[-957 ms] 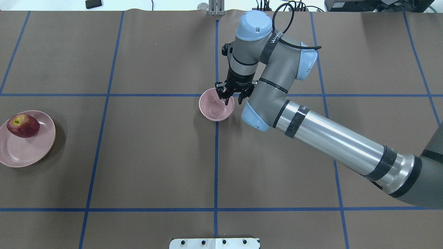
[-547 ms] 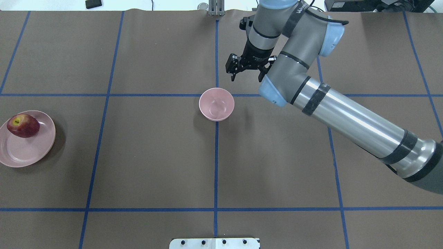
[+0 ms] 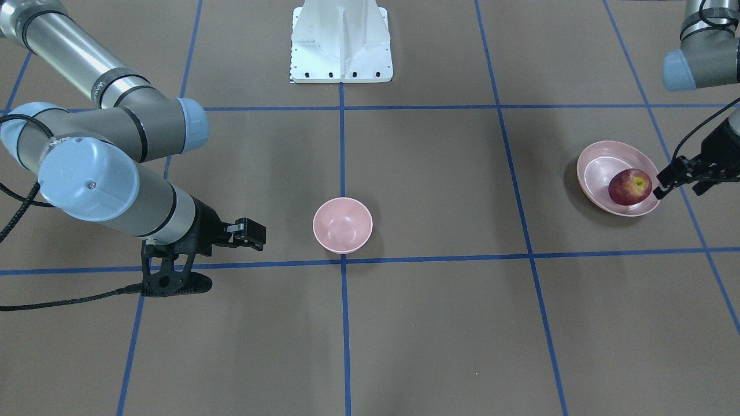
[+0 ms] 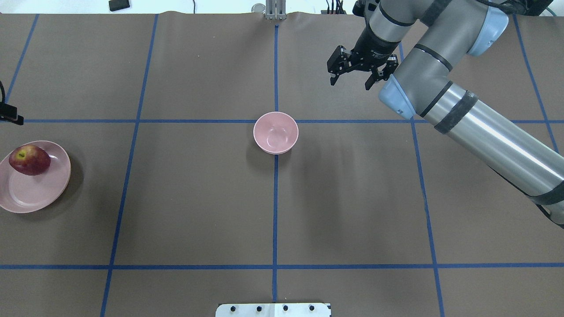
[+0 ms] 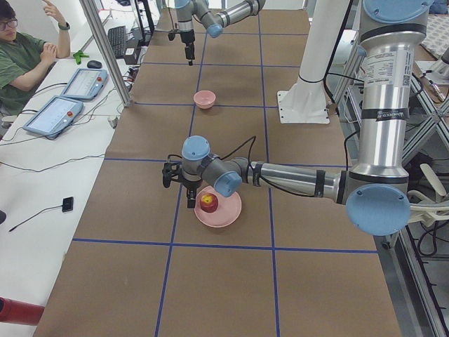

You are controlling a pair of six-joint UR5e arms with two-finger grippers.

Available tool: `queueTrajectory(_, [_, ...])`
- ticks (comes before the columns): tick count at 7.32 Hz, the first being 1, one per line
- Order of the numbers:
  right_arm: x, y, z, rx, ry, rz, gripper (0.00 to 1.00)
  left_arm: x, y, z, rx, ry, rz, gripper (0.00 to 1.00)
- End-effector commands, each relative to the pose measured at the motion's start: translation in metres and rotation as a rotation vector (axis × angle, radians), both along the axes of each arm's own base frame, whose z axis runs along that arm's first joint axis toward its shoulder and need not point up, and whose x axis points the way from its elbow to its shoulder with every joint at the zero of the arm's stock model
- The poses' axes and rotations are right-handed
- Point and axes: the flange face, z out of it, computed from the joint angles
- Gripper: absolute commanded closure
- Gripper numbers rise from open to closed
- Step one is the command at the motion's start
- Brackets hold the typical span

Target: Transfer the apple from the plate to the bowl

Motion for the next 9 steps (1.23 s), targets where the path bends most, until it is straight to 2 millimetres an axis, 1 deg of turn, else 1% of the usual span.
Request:
queueTrajectory(1, [0.023,0.007,0.008,0.001,-0.015,0.010,0.00,0.019,0.014,0.011,-0.010,-0.022,0.036,0.02])
queueTrajectory(2, [0.026,0.008,0.006,0.006,-0.019,0.013,0.00,0.031,0.019,0.013,-0.012,-0.025,0.061,0.02])
queueTrajectory(3, [0.026,0.010,0.009,0.005,-0.018,0.012,0.00,0.035,0.022,0.016,-0.017,-0.028,0.073,0.02])
queueTrajectory(6, [0.026,0.010,0.008,0.007,-0.018,0.013,0.00,0.041,0.024,0.020,-0.024,-0.033,0.086,0.02])
queueTrajectory(7, [0.026,0.010,0.007,0.009,-0.018,0.014,0.00,0.049,0.027,0.023,-0.030,-0.037,0.103,0.02])
queueTrajectory(8, [0.025,0.010,0.007,0.011,-0.018,0.013,0.00,0.056,0.030,0.027,-0.035,-0.041,0.118,0.02])
queueTrajectory(9, [0.026,0.010,0.009,0.011,-0.013,0.016,0.00,0.057,0.031,0.035,-0.047,-0.049,0.124,0.02])
